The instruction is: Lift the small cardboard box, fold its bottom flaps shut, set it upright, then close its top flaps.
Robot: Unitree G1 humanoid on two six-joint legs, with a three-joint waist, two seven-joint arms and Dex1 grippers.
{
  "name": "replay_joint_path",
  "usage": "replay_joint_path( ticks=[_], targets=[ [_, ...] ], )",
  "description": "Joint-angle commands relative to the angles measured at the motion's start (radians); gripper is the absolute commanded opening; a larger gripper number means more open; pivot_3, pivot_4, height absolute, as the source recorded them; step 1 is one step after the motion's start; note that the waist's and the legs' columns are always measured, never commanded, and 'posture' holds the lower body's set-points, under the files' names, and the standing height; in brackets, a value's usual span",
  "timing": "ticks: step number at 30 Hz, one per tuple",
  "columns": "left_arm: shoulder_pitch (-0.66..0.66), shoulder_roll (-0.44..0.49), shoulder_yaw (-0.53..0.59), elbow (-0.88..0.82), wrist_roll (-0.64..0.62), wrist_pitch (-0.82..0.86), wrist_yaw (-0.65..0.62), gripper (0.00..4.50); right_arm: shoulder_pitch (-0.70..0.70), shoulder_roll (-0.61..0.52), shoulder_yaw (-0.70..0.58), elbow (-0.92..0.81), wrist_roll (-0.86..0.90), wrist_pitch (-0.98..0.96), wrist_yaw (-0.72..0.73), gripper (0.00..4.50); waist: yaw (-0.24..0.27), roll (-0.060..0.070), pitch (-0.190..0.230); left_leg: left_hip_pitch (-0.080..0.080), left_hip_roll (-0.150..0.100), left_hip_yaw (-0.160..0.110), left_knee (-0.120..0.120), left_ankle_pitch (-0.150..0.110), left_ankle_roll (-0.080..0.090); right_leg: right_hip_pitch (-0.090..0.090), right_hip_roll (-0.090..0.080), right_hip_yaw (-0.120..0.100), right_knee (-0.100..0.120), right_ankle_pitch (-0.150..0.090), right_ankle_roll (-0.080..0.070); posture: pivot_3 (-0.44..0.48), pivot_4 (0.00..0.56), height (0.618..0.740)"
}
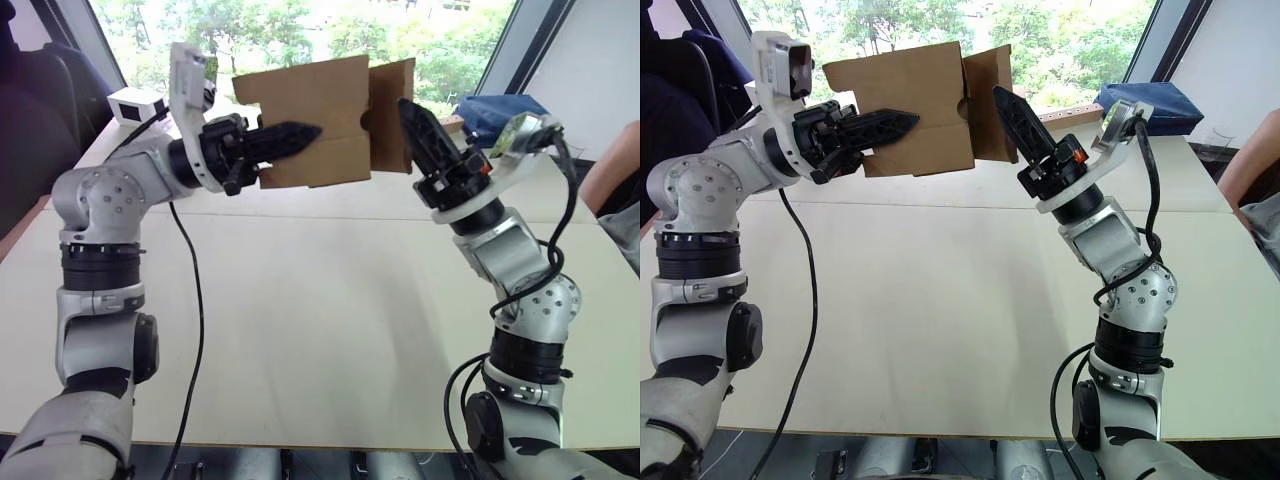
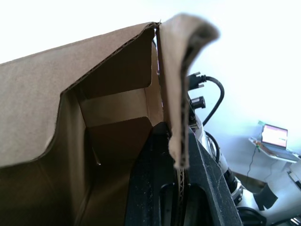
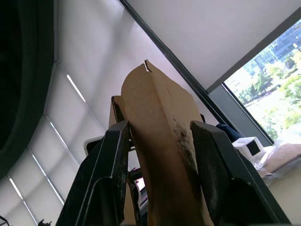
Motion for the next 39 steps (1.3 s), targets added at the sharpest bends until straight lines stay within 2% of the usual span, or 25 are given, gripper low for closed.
replay_joint_path(
  ticks=[1, 5, 8, 15, 21, 28, 39],
  targets=[
    [-0.032, 0.005, 0.019, -0.013, -0.009, -0.007, -0.007, 0.00, -0.005, 0.003, -0.004, -0.032, 0.021, -0.020, 0.004, 2.10, 0.000, 0.000, 0.000, 0.000, 0.000, 0.000, 0.000, 0.000, 0.000, 0.000, 0.000, 0.000, 0.000, 0.000, 0.000, 0.000, 0.150, 0.740],
    [-0.033, 0.004, 0.018, -0.011, -0.007, -0.008, -0.006, 0.00, -0.005, 0.010, -0.008, -0.030, 0.034, -0.027, 0.000, 2.10, 0.000, 0.000, 0.000, 0.000, 0.000, 0.000, 0.000, 0.000, 0.000, 0.000, 0.000, 0.000, 0.000, 0.000, 0.000, 0.000, 0.150, 0.740],
    [-0.035, 0.004, 0.018, -0.007, -0.005, -0.010, -0.008, 0.00, -0.003, 0.036, -0.017, -0.033, 0.112, -0.029, -0.001, 2.10, 0.000, 0.000, 0.000, 0.000, 0.000, 0.000, 0.000, 0.000, 0.000, 0.000, 0.000, 0.000, 0.000, 0.000, 0.000, 0.000, 0.150, 0.740],
    [-0.036, 0.005, 0.018, -0.006, -0.002, -0.012, -0.009, 0.00, 0.001, 0.045, 0.010, -0.046, 0.116, -0.034, -0.005, 2.10, 0.000, 0.000, 0.000, 0.000, 0.000, 0.000, 0.000, 0.000, 0.000, 0.000, 0.000, 0.000, 0.000, 0.000, 0.000, 0.000, 0.150, 0.740],
    [-0.034, 0.006, 0.016, -0.007, 0.001, -0.012, -0.006, 0.00, -0.009, -0.016, 0.089, -0.047, -0.120, -0.064, 0.034, 2.10, -0.001, 0.000, 0.000, 0.000, 0.000, 0.000, 0.000, 0.000, 0.000, 0.000, 0.000, 0.000, 0.000, 0.000, 0.000, 0.000, 0.150, 0.740],
    [-0.034, 0.005, 0.013, -0.009, 0.008, -0.012, -0.007, 0.00, -0.020, -0.021, 0.110, -0.054, -0.212, -0.091, 0.059, 2.10, 0.000, 0.000, 0.000, 0.000, 0.000, 0.000, 0.000, 0.000, 0.000, 0.000, 0.000, 0.000, 0.000, 0.000, 0.000, 0.000, 0.150, 0.740],
    [-0.036, -0.003, 0.013, 0.004, 0.020, -0.022, -0.012, 0.00, -0.005, -0.024, 0.052, -0.099, -0.070, -0.066, 0.074, 2.10, 0.000, 0.000, 0.000, 0.000, 0.000, 0.000, 0.000, 0.000, 0.000, 0.000, 0.000, 0.000, 0.000, 0.000, 0.000, 0.000, 0.150, 0.740]
  ],
)
